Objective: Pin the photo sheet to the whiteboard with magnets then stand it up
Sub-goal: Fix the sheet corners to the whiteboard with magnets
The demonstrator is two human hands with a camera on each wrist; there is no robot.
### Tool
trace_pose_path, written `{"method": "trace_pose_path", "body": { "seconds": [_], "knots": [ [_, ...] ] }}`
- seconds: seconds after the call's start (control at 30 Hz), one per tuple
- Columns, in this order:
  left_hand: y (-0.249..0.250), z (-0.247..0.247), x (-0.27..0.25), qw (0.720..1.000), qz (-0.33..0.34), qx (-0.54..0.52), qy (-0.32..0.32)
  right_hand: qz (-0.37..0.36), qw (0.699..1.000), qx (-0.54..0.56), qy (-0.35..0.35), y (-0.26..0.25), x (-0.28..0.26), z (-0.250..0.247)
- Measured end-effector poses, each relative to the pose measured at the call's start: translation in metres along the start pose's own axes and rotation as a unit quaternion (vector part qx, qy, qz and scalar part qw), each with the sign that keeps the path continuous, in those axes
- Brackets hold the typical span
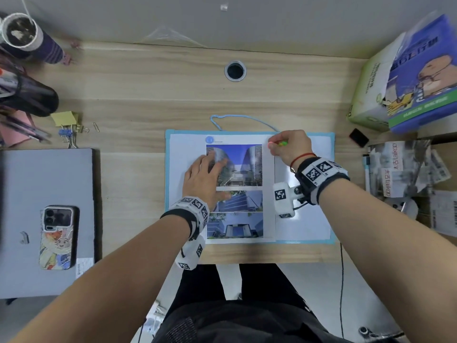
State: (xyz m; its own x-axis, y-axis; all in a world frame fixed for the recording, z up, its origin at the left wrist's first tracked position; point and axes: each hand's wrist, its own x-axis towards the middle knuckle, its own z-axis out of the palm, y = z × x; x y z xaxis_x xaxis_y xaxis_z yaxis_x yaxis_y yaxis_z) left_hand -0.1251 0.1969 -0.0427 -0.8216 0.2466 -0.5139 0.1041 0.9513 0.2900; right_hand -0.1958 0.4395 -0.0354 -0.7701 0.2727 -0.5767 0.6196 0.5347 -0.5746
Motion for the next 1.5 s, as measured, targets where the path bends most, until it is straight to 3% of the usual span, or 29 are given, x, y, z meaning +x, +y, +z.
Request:
{"method": "trace_pose_path", "body": {
  "seconds": [0.43, 0.87, 1.1, 1.2, 1.33, 1.5],
  "knots": [
    [0.001, 0.001, 0.001, 1.0, -0.006, 0.005, 0.003, -0.03, 0.997, -0.032, 0.056, -0.009, 0.007, 0.003],
    [0.001, 0.002, 0.001, 1.0, -0.007, 0.014, 0.003, 0.004, 0.998, 0.005, 0.06, -0.006, 0.004, -0.004],
    [0.004, -0.009, -0.004, 1.0, 0.008, -0.002, 0.007, -0.014, 0.988, 0.142, -0.052, -0.001, -0.026, -0.007],
    [0.011, -0.02, -0.013, 0.99, 0.03, -0.135, 0.021, -0.024, 0.967, 0.224, -0.119, -0.007, -0.055, -0.001],
    [0.031, -0.029, -0.028, 0.945, 0.017, -0.326, 0.004, -0.033, 0.96, 0.202, -0.189, -0.011, -0.083, 0.017],
    [0.032, -0.014, -0.045, 0.921, -0.033, -0.387, 0.027, -0.039, 0.952, 0.187, -0.238, -0.003, -0.104, 0.036]
  ]
}}
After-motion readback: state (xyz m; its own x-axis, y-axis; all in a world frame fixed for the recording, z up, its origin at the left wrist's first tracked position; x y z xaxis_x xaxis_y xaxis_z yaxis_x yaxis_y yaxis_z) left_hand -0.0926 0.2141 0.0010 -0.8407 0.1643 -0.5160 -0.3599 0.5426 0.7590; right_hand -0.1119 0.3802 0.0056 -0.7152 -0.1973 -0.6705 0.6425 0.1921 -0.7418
